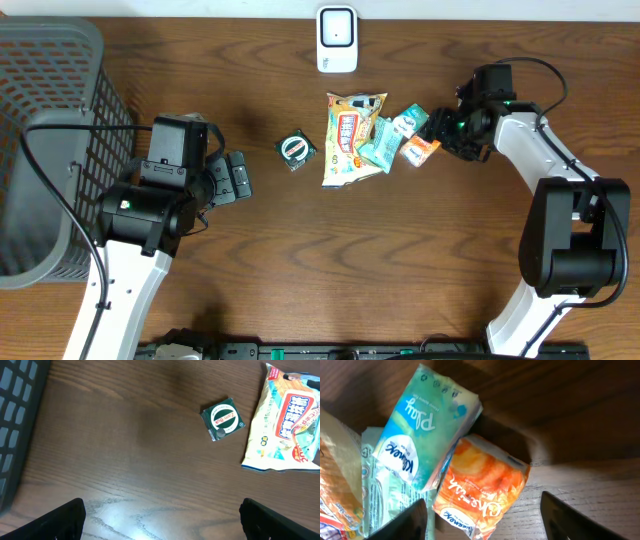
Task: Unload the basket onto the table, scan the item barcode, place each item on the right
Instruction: 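Lower the right gripper onto the orange soap box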
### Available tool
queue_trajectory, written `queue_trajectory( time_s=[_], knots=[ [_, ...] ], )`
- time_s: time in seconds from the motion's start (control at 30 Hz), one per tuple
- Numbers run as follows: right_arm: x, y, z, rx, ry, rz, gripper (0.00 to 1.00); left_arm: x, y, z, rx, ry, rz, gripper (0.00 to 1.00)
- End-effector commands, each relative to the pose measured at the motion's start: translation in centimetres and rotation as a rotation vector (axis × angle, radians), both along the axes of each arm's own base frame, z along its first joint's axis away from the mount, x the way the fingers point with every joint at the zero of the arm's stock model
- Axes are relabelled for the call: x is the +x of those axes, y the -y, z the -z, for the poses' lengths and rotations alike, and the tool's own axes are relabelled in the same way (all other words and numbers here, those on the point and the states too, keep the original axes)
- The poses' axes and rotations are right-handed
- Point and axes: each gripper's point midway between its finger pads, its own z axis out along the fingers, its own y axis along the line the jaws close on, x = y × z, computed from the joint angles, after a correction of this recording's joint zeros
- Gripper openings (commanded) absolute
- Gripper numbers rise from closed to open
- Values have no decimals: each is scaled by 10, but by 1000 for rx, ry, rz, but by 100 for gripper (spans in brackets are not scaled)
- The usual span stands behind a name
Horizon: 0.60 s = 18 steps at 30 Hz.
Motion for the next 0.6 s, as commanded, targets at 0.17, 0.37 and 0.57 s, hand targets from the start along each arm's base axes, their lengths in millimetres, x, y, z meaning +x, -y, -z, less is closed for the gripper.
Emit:
queue_trajectory(
  time_s=[0.17, 0.37, 0.57],
  knots=[
    [-4, -18, 6, 5, -15, -35, 53, 2, 0, -2, -7, 5, -9, 98],
    [-5, -16, 9, -47, -19, -34, 29, 2, 0, -2, -7, 5, -9, 98],
    [-3, -22, 9, -56, -5, -47, 1, 2, 0, -2, -7, 5, -9, 98]
  ],
)
